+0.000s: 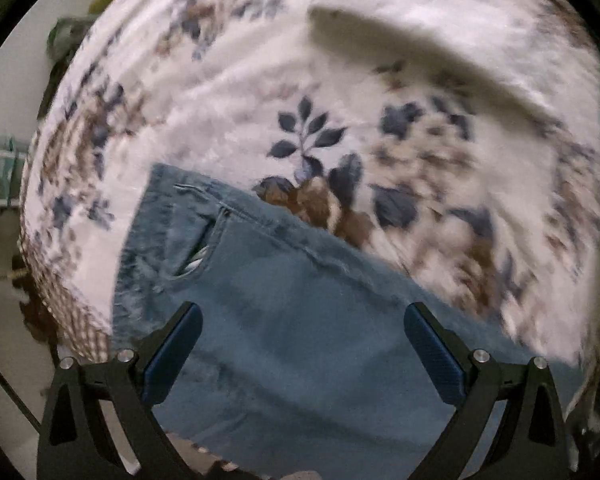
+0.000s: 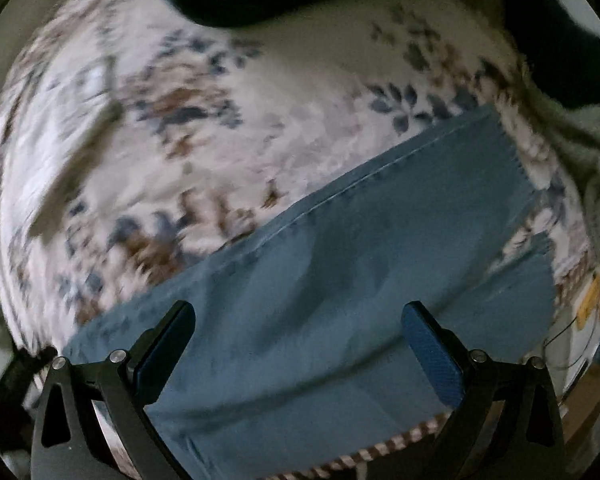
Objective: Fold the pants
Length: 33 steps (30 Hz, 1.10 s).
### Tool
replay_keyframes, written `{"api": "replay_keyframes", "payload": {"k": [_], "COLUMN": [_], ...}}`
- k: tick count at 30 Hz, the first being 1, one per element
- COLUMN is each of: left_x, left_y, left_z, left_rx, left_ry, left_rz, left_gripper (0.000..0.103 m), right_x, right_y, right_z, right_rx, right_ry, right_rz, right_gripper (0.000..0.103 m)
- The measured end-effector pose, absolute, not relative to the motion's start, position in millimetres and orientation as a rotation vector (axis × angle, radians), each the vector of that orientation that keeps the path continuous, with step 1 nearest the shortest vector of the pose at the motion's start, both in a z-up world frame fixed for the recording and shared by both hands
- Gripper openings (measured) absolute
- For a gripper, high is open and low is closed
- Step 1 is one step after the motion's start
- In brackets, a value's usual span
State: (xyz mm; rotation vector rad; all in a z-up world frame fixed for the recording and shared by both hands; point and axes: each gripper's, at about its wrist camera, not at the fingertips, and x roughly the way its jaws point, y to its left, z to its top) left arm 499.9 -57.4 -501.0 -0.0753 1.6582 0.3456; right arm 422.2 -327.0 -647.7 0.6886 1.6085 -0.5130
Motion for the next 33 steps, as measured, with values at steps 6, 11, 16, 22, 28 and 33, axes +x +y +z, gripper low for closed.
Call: {"api": "replay_keyframes", "payload": {"k": [6,11,16,22,28,33], "left_x": [517,518,519,516,523,515], "left_y": [-43,-60,-110,-133,-146,-131], "left_z": [-571,-601,-613,-636,-616,-582], "left_rx": [-0.189,-0.273,-0.244,-0.171,-0.121,-0.182], "left_ry": [1.76,1.837,1.866,1.857,1.744,1.678], "left_rz": [0.454,0.487,0.45,0.486,0.428,0.366], "left_gripper": [0.103,0.103,0.103,0.096,0.02,0.007], "right_x": [423,427,434,424,410,405], "right_y": [-365,-381,-383,-379,-376,-358], "right_z": [-720,-756,-773,-798,-799,-777], "right_rx": [0.785,0.888,0.915,1.054,1.114,1.031], "right_ry": [1.651,1.662,1.665,1.696,1.674,1.634], "right_rz": [-0.636,-0.684,-0.713,-0.773,-0.812,-0.785], "right_gripper": [0.103,0.103,0.102,0.091,0.057,0.02]}}
